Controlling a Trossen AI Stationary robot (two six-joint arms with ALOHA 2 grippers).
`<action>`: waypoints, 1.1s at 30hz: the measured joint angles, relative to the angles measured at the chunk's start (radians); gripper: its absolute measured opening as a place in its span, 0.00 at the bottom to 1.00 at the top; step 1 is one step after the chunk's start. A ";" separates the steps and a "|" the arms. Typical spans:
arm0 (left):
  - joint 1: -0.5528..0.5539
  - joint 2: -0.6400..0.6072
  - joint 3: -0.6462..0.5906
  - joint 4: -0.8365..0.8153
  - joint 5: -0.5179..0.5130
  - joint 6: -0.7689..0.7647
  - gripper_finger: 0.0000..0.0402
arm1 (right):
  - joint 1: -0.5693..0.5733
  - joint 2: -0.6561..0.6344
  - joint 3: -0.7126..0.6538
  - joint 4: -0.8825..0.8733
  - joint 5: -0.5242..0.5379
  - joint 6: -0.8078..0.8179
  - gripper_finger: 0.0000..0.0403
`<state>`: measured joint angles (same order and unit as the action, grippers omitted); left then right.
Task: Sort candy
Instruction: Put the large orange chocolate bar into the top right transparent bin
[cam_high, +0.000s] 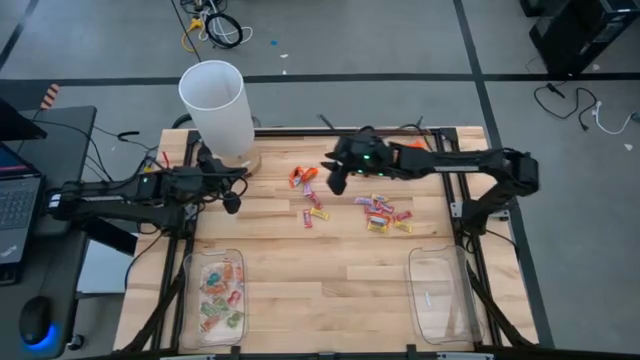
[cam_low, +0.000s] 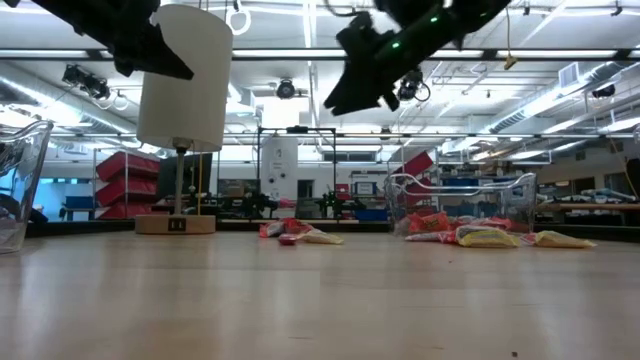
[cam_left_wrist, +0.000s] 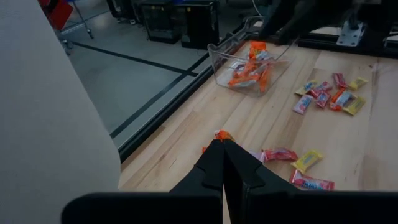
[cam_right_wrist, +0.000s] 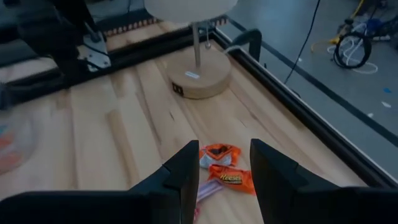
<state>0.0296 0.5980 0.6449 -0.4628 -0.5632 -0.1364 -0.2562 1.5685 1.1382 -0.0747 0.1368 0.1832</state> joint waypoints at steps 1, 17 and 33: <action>0.000 0.001 0.000 -0.001 0.000 0.000 0.00 | -0.002 0.028 0.027 -0.015 0.001 0.000 0.32; 0.000 0.024 0.000 -0.006 0.015 0.003 0.00 | 0.014 0.330 0.291 -0.176 -0.013 -0.336 0.32; 0.000 0.024 0.000 -0.011 0.015 0.005 0.00 | -0.004 0.479 0.292 -0.070 -0.049 -0.217 0.39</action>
<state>0.0299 0.6224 0.6449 -0.4736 -0.5480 -0.1310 -0.2605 2.0478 1.4301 -0.1442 0.0875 -0.0336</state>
